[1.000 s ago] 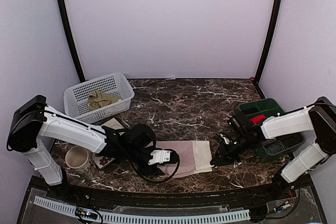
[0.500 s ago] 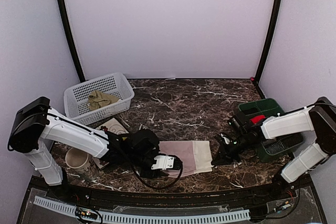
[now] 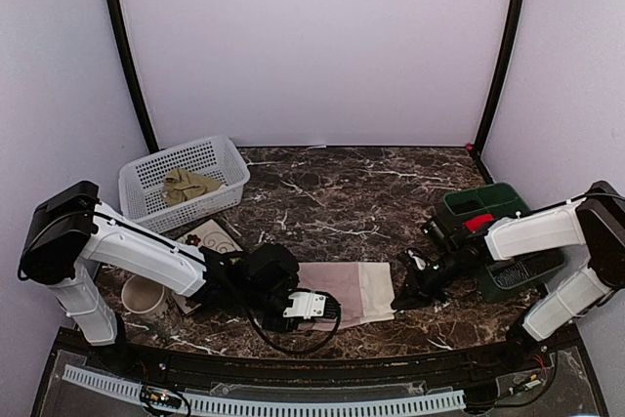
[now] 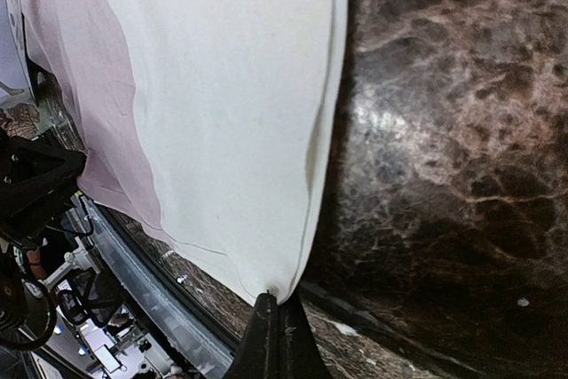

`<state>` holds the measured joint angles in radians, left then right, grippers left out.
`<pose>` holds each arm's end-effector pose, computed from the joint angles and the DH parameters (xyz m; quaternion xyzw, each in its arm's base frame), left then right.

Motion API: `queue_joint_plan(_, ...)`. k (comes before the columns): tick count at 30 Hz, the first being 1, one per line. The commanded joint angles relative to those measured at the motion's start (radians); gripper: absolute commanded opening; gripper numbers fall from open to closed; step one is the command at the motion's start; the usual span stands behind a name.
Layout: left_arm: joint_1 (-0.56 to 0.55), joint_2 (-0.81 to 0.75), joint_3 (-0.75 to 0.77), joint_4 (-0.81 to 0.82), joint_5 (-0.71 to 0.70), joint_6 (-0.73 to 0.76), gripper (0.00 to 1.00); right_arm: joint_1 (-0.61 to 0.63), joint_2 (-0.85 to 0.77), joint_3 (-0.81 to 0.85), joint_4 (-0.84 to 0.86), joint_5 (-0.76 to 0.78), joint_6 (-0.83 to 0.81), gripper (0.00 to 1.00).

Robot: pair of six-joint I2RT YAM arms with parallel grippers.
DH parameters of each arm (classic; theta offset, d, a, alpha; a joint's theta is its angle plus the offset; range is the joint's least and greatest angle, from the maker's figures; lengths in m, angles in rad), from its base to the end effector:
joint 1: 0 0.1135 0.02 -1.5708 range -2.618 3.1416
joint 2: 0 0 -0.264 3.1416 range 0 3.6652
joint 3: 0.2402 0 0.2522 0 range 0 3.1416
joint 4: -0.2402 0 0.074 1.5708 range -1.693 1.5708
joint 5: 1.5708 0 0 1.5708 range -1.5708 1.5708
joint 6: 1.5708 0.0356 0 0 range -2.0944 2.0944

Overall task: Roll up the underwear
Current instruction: Smooth out the underwear at the center of the board.

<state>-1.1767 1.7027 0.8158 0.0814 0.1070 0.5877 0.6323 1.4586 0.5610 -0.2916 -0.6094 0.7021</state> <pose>0.1239 -0.3078 0.1443 0.7280 0.5732 -0.1557 0.3424 0.1723 0.1515 0.1260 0.0242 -0.9380 -0.3433 0.0402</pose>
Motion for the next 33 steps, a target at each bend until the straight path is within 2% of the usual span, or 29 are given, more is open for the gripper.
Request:
queue_joint_plan(1, -0.006, -0.009, -0.006, 0.001, -0.019, 0.009, 0.07, 0.011, -0.027, 0.028, -0.001, 0.0, 0.008, 0.0)
queue_joint_plan(6, -0.006, -0.06, -0.024, -0.018, -0.023, 0.002, 0.0, 0.013, -0.051, 0.058, -0.046, 0.014, -0.003, 0.0)
queue_joint_plan(13, -0.006, -0.114, -0.035, -0.062, -0.003, 0.003, 0.0, 0.02, -0.089, 0.059, -0.087, 0.012, -0.003, 0.0)
queue_joint_plan(21, -0.006, -0.141, -0.042, -0.107, 0.039, 0.004, 0.0, 0.047, -0.069, 0.035, -0.059, 0.001, 0.004, 0.0)
queue_joint_plan(30, -0.011, -0.101, -0.04, -0.111, 0.078, -0.015, 0.0, 0.066, -0.031, -0.002, -0.024, 0.005, 0.002, 0.0)
queue_joint_plan(33, -0.017, -0.078, -0.037, -0.102, 0.072, -0.028, 0.03, 0.066, -0.013, -0.003, -0.019, 0.009, -0.006, 0.0)
